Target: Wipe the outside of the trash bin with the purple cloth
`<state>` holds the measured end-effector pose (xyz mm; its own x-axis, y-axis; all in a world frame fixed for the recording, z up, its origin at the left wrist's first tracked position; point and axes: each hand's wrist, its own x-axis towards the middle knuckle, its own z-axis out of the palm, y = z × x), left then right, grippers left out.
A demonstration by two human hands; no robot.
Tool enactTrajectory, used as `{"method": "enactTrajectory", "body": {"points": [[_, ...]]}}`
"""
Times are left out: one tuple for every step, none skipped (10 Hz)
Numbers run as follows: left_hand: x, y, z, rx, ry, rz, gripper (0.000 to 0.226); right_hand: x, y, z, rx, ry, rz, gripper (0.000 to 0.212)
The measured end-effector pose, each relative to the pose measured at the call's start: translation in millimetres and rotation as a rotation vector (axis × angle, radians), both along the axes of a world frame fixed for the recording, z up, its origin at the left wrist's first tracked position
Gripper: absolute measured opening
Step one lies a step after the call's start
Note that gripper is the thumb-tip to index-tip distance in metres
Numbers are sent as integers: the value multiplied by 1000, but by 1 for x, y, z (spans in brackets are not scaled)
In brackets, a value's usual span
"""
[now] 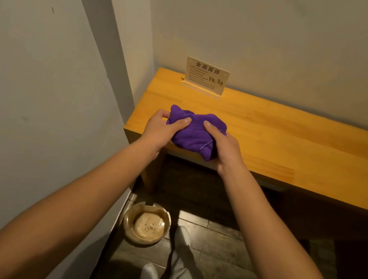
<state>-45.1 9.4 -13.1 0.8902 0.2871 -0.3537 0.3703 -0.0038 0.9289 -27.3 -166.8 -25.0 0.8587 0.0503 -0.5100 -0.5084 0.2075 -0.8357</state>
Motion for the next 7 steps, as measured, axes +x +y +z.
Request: {"method": "enactTrajectory", "body": {"points": [[33, 2, -16, 134, 15, 74, 55, 36, -1, -15, -159, -31, -25, 49], [58, -1, -36, 358, 59, 88, 49, 66, -9, -33, -581, -99, -44, 49], [68, -4, -55, 600, 46, 52, 45, 85, -19, -52, -809, -235, -10, 39], [69, -6, -72, 948, 1, 7, 45, 95, -21, -61, -1008, -357, 61, 40], [65, -6, -68, 1043, 26, 21, 56, 91, -22, -56, -1162, -398, 134, 45], [68, 0, -49, 1054, -24, 28, 75, 95, -27, -33, -1199, -410, 96, 60], [79, 0, -4, 1083, -267, -51, 75, 102, -27, 23, -1121, -600, 36, 61]]}}
